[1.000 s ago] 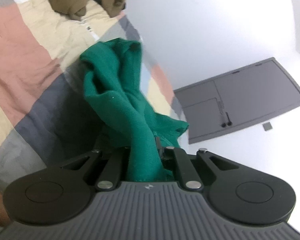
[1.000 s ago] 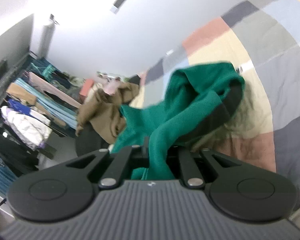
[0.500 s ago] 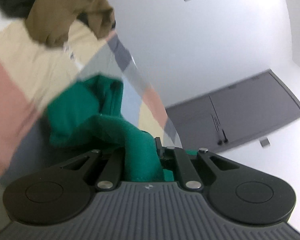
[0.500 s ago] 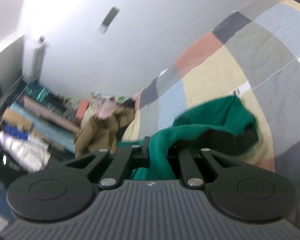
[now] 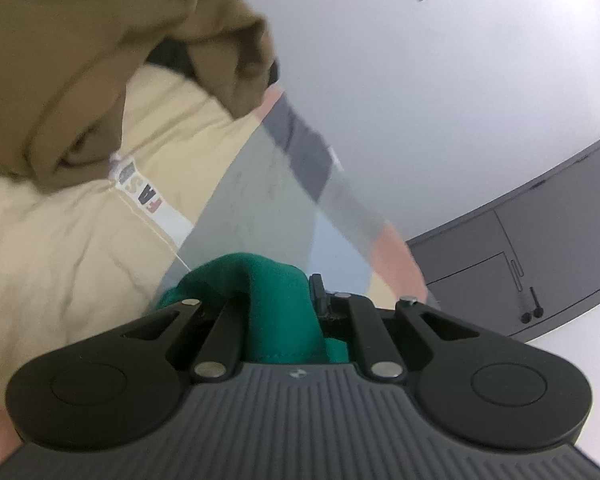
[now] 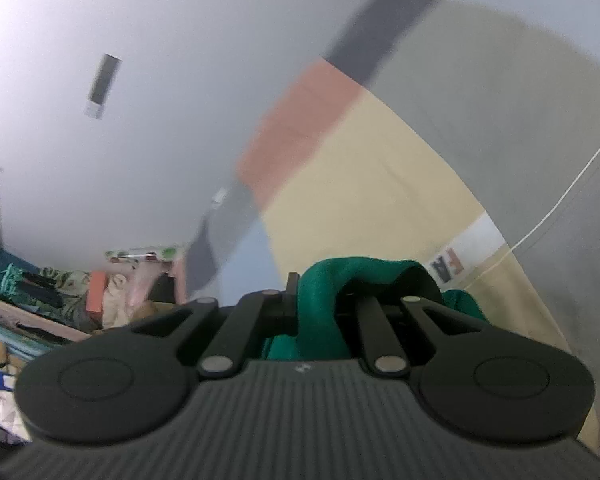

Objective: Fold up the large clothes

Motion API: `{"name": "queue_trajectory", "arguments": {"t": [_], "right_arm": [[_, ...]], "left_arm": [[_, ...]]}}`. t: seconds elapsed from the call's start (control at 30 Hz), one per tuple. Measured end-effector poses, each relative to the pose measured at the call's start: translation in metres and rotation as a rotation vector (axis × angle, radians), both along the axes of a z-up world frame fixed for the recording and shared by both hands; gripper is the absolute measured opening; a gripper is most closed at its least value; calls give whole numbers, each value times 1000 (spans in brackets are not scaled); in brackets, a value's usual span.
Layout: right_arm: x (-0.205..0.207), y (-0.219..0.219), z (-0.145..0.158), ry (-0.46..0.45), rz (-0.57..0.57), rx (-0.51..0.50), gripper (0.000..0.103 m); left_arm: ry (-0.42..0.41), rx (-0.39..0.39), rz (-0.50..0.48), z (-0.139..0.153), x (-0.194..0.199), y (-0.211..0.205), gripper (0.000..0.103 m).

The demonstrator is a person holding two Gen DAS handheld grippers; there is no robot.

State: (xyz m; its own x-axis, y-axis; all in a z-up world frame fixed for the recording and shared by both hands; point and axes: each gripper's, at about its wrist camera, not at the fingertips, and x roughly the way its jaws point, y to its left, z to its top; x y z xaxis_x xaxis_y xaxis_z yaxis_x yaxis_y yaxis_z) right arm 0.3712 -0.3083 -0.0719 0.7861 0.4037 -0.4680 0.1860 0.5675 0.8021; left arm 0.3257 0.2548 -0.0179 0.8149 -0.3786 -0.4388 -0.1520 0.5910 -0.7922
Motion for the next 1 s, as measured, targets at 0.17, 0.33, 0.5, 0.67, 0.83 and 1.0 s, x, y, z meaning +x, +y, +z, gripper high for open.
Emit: {"name": "queue_trajectory", "arguments": {"t": [0.17, 0.33, 0.5, 0.67, 0.83, 1.0], "right_arm": [[30, -4, -48, 36, 24, 31, 10], [36, -6, -62, 35, 38, 57, 9], [27, -5, -54, 12, 34, 49, 9], [5, 6, -28, -20, 34, -53, 17], [-32, 14, 2, -71, 13, -157, 76], [-76, 30, 36, -176, 17, -332, 78]], "left_arm": [[18, -25, -24, -35, 36, 2, 13], [11, -8, -33, -42, 44, 0, 15], [-28, 78, -47, -24, 27, -9, 18], [-55, 126, -60, -2, -6, -17, 72], [-108, 264, -35, 26, -56, -30, 75], [-154, 445, -43, 52, -96, -59, 78]]}}
